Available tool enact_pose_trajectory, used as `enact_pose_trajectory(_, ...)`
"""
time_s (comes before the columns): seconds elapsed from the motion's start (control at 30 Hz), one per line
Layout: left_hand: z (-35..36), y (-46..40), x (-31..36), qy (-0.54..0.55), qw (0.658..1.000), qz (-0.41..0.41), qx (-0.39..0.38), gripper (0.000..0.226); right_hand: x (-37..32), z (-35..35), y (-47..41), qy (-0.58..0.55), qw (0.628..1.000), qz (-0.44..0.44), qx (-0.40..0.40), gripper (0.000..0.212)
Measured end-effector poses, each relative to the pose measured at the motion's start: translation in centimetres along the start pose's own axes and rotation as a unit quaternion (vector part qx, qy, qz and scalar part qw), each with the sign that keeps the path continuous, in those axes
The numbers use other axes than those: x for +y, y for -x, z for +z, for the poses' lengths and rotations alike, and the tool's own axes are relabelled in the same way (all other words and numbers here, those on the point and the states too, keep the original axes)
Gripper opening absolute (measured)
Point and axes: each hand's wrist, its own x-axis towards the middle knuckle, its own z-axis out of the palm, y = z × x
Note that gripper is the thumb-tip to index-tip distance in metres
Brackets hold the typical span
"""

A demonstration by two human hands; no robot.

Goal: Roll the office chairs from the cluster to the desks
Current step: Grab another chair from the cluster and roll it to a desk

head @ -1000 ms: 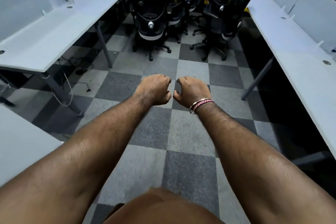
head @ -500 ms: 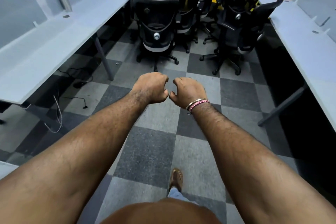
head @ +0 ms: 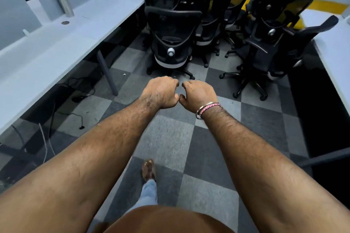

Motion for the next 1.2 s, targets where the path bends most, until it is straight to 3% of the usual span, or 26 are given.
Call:
enact_pose_trajectory(0.23,1.5,-15.2,-8.6,-0.001,0.999,0.037,0.006,0.026,2.3,3.8,-16.7,0.002,1.000,0.014,0.000,0.031)
enact_pose_trajectory(0.57,0.6,-33.0,-19.7,-0.010,0.999,0.051,0.000,0.023,4.6,6.8,-37.6,-0.016,0.999,0.032,0.004,0.031)
enact_pose_trajectory(1.2,3.8,-67.6,-28.4,-0.028,0.999,0.033,-0.021,0.026,19.3,16.3,-69.9,-0.039,0.999,-0.001,-0.011,0.028)
